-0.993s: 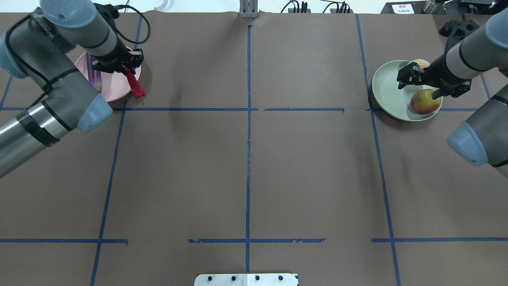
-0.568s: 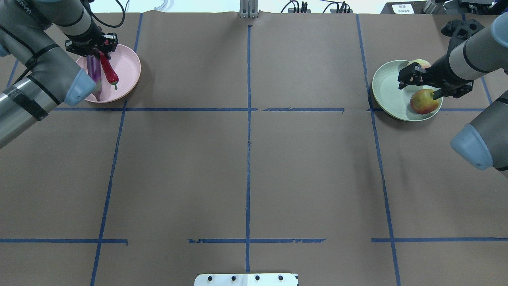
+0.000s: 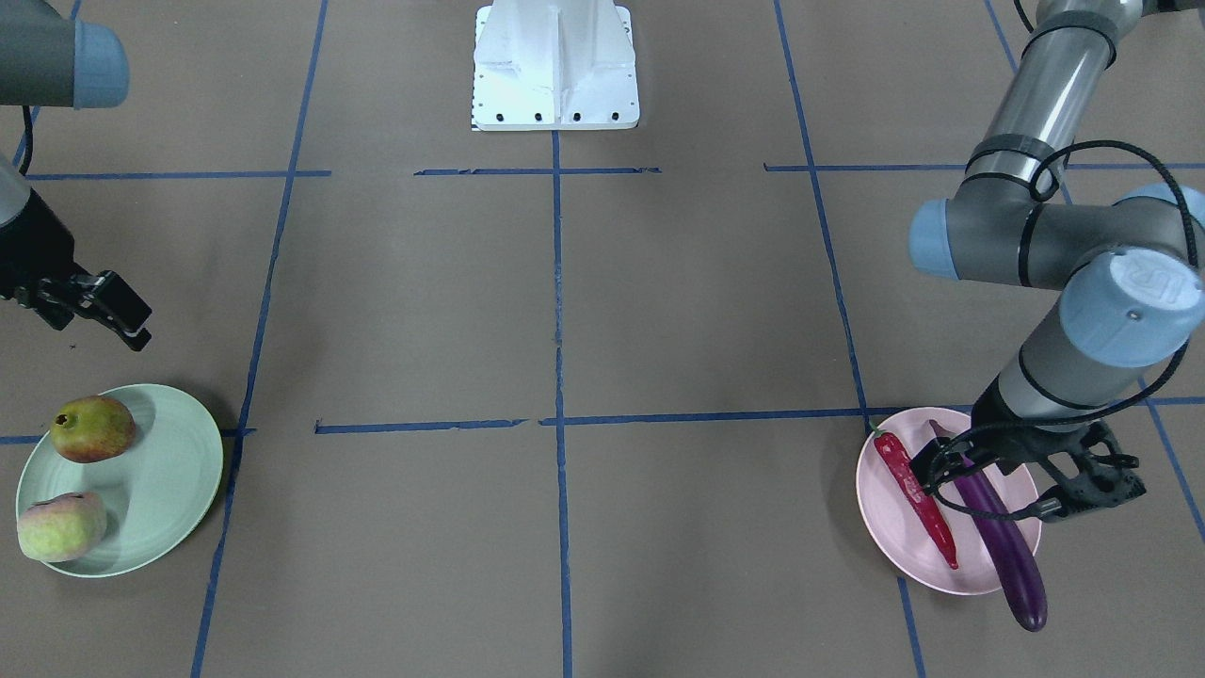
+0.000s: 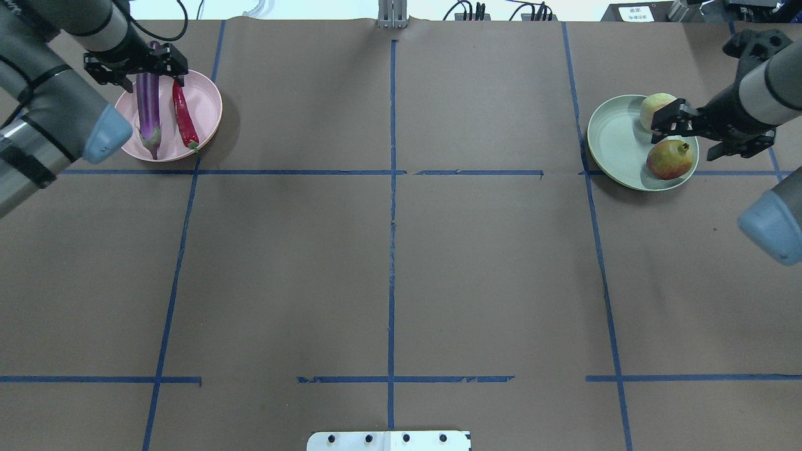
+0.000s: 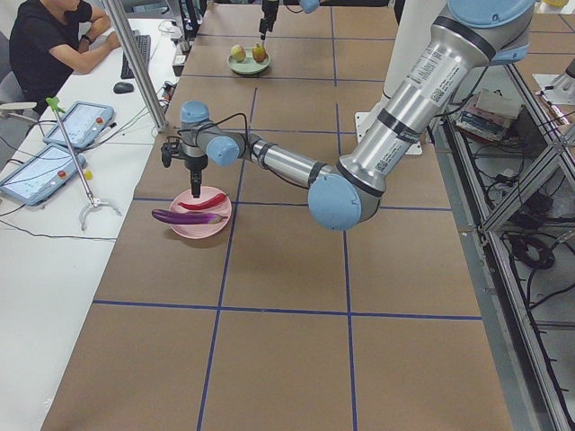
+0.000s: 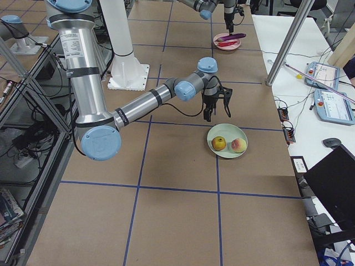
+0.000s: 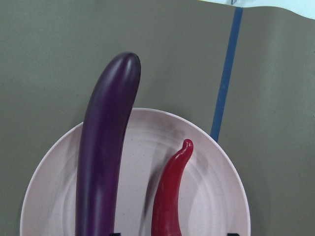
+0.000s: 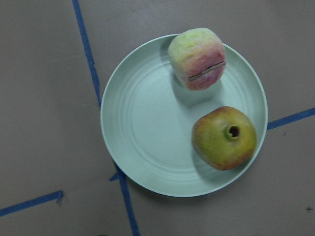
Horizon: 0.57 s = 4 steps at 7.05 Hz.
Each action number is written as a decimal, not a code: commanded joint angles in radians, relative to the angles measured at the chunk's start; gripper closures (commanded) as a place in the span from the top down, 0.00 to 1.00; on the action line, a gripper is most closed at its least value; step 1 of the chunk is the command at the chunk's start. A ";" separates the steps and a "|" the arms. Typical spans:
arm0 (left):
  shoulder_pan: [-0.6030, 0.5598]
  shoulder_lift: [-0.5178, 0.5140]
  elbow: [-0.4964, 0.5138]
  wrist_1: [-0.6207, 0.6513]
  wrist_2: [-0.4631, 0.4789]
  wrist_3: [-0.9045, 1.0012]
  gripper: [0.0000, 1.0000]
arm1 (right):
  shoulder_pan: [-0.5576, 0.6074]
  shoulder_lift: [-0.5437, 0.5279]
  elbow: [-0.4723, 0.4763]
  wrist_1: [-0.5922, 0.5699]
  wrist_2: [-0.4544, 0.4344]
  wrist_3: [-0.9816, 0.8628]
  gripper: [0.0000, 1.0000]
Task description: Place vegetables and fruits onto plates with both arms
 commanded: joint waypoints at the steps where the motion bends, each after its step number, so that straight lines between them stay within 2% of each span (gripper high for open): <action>1: -0.063 0.249 -0.263 0.007 -0.053 0.266 1.00 | 0.174 -0.076 0.013 -0.119 0.133 -0.358 1.00; 2: -0.118 0.356 -0.337 0.016 -0.053 0.471 1.00 | 0.260 -0.127 0.008 -0.165 0.159 -0.624 1.00; 3: -0.202 0.418 -0.353 0.023 -0.080 0.642 1.00 | 0.348 -0.150 0.010 -0.232 0.159 -0.827 1.00; 4: -0.289 0.467 -0.347 0.030 -0.175 0.778 1.00 | 0.437 -0.182 0.008 -0.294 0.161 -0.996 1.00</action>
